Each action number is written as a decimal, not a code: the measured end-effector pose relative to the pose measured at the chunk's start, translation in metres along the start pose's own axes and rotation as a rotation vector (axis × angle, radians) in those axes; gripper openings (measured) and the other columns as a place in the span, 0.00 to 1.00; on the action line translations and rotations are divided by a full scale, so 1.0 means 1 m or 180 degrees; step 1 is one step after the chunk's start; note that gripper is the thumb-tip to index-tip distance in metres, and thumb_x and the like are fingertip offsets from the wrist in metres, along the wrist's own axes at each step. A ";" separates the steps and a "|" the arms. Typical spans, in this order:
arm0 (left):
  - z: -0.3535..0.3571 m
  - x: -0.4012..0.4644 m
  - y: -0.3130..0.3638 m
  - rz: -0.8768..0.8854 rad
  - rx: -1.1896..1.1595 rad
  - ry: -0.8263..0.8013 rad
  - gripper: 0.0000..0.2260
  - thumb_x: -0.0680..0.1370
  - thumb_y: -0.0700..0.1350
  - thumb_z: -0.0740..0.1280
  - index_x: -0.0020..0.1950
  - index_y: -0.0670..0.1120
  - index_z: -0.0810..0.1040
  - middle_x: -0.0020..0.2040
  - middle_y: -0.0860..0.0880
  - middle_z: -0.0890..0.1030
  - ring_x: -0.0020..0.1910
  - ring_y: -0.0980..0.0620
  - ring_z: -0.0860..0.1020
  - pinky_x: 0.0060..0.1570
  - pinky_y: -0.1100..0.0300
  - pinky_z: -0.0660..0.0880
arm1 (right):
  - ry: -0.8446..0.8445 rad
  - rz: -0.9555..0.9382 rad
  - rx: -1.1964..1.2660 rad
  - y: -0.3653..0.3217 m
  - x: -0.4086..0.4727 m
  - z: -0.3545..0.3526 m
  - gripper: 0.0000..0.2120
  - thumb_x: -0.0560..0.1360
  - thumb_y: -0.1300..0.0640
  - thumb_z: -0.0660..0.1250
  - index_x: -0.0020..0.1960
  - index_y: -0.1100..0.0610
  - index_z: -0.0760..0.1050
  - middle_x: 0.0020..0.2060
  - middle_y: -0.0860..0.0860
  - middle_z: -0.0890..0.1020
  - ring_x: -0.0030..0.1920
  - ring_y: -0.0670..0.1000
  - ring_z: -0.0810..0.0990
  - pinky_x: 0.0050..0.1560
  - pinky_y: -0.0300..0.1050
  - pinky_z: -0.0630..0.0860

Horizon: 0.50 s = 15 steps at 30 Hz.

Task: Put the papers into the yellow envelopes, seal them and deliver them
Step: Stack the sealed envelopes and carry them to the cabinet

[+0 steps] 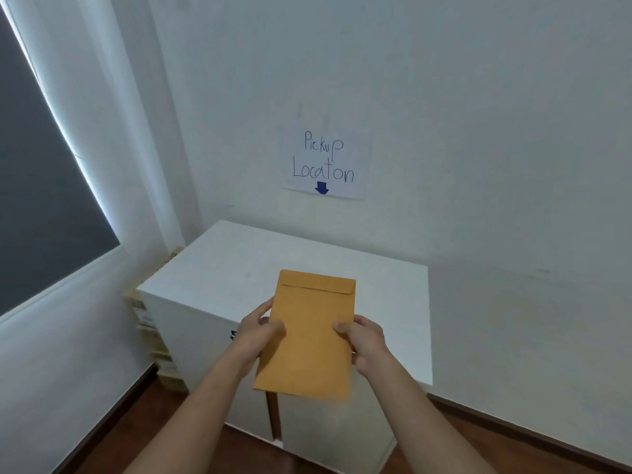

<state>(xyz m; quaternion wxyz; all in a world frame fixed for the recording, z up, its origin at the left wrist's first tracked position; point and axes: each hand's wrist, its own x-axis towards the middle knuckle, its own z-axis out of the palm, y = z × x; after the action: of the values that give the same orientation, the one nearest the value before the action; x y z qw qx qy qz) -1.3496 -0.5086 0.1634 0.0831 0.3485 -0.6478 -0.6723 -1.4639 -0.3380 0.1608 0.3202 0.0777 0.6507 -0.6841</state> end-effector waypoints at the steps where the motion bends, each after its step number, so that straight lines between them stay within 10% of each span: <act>1: -0.002 0.003 -0.002 -0.0008 -0.0058 -0.0003 0.23 0.74 0.37 0.68 0.66 0.56 0.75 0.53 0.46 0.83 0.52 0.44 0.82 0.53 0.45 0.80 | 0.0045 -0.0001 0.0050 0.000 0.001 0.002 0.12 0.70 0.66 0.73 0.52 0.56 0.79 0.49 0.54 0.84 0.49 0.55 0.83 0.43 0.48 0.80; 15: -0.086 0.090 -0.002 -0.0091 -0.0351 0.0217 0.15 0.74 0.35 0.70 0.56 0.49 0.73 0.52 0.46 0.83 0.50 0.43 0.81 0.49 0.47 0.79 | 0.0236 -0.0387 -0.0492 0.015 0.032 0.099 0.25 0.71 0.66 0.66 0.64 0.45 0.73 0.49 0.49 0.82 0.49 0.51 0.81 0.48 0.51 0.81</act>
<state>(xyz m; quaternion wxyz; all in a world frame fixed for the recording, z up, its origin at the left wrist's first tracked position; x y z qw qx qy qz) -1.3667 -0.6292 0.1362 0.1146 0.3753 -0.6016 -0.6958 -1.4500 -0.4413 0.1459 0.2589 0.0384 0.7165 -0.6467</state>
